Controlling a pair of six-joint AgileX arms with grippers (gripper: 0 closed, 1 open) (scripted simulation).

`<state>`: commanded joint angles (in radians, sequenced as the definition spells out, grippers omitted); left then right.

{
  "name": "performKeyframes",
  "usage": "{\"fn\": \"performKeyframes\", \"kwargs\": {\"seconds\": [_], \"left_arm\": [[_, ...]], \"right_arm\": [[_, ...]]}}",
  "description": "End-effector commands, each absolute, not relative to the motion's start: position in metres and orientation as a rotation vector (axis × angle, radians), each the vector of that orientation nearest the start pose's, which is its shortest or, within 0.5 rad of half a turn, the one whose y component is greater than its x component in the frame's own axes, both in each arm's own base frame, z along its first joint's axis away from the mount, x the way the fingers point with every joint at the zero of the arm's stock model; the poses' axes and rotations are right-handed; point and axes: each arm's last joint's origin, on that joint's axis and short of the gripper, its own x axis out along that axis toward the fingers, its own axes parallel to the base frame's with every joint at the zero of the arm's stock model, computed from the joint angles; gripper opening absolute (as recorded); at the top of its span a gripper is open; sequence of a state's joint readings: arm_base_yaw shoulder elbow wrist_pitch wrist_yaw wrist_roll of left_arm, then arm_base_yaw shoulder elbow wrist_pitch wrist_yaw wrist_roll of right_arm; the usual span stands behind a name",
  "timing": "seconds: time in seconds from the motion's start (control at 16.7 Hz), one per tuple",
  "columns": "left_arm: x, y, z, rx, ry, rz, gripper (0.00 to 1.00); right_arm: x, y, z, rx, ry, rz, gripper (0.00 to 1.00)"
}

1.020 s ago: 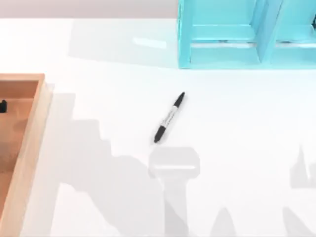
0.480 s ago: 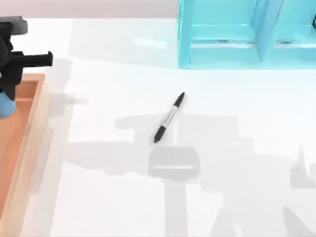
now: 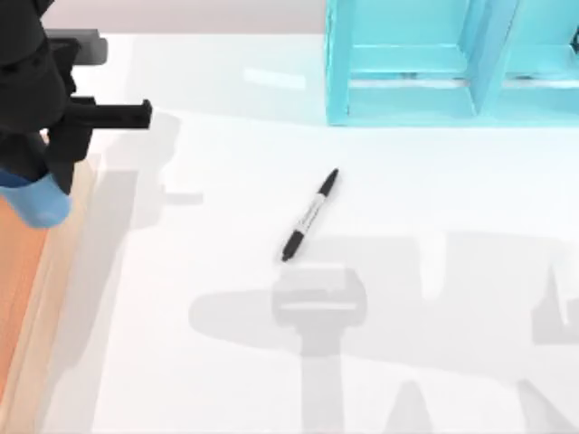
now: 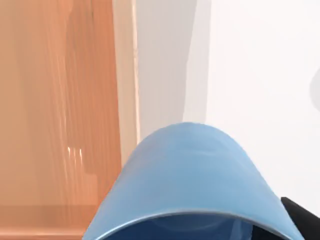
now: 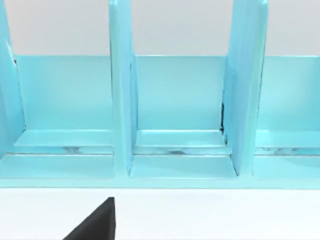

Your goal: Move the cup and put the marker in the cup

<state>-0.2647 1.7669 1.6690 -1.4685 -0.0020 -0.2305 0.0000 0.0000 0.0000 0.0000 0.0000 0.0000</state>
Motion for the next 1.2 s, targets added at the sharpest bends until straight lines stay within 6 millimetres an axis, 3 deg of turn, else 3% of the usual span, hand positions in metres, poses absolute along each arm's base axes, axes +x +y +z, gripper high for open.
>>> {"fn": "performKeyframes", "kwargs": {"seconds": [0.12, 0.24, 0.6, 0.72, 1.02, 1.2], "left_arm": [[0.319, -0.082, 0.292, 0.025, 1.572, -0.021, 0.00], [0.324, -0.094, 0.284, 0.036, 1.561, -0.020, 0.00], [0.340, -0.163, 0.221, 0.057, 1.536, 0.014, 0.00], [0.340, -0.177, 0.208, 0.058, 1.527, 0.026, 0.00], [0.341, -0.177, 0.205, 0.054, 1.528, 0.028, 0.00], [0.341, -0.175, 0.187, 0.057, 1.529, 0.028, 0.00]], "right_arm": [[0.106, -0.001, 0.160, 0.000, 0.000, 0.000, 1.00], [0.106, -0.001, 0.160, 0.000, 0.000, 0.000, 1.00], [0.106, -0.001, 0.160, 0.000, 0.000, 0.000, 1.00], [0.106, -0.001, 0.160, 0.000, 0.000, 0.000, 1.00], [0.106, -0.001, 0.160, 0.000, 0.000, 0.000, 1.00], [0.106, -0.001, 0.160, 0.000, 0.000, 0.000, 1.00]]}}
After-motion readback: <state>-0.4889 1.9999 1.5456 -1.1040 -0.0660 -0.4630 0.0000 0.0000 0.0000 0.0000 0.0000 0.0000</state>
